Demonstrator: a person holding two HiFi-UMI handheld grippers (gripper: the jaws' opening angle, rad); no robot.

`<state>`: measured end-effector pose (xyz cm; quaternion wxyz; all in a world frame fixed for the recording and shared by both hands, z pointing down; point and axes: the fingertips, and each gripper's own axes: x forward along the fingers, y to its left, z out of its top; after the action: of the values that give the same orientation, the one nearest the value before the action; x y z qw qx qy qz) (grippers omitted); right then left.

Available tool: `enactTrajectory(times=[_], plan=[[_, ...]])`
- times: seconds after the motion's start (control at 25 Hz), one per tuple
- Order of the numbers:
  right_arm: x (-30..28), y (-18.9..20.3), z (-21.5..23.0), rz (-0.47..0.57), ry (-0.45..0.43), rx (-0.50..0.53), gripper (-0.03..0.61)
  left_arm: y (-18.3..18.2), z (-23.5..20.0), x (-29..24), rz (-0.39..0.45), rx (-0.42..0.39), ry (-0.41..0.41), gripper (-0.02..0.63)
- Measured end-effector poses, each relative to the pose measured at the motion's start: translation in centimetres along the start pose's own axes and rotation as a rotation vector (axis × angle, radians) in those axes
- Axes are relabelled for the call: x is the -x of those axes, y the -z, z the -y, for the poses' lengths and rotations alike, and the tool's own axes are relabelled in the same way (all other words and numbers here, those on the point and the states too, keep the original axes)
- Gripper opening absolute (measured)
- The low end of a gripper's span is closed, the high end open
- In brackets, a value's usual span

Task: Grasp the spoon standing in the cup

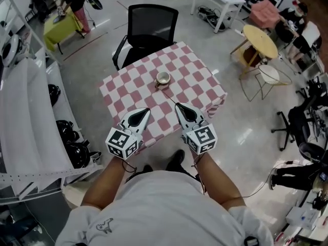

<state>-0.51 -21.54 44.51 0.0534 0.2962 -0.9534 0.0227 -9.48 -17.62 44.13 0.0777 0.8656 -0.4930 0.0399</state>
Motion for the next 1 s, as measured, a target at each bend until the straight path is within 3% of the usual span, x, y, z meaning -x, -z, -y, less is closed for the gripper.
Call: enactTrajectory(times=[0.24, 0.52, 1.0], plan=[[1.3, 0.4, -6.2, 0.001, 0.050, -0.001, 0.032, 2.3, 0.3, 5.2, -0.013, 0.021, 0.051, 0.011], [4.2, 0.8, -10.0, -0.027, 0.114, -0.015, 0.032, 2.6, 1.4, 8.4, 0.011, 0.041, 0.107, 0.011], [8.1, 1.4, -13.4, -0.032, 0.083, 0.000, 0.032, 3.3, 5.0, 10.7, 0.015, 0.056, 0.072, 0.011]])
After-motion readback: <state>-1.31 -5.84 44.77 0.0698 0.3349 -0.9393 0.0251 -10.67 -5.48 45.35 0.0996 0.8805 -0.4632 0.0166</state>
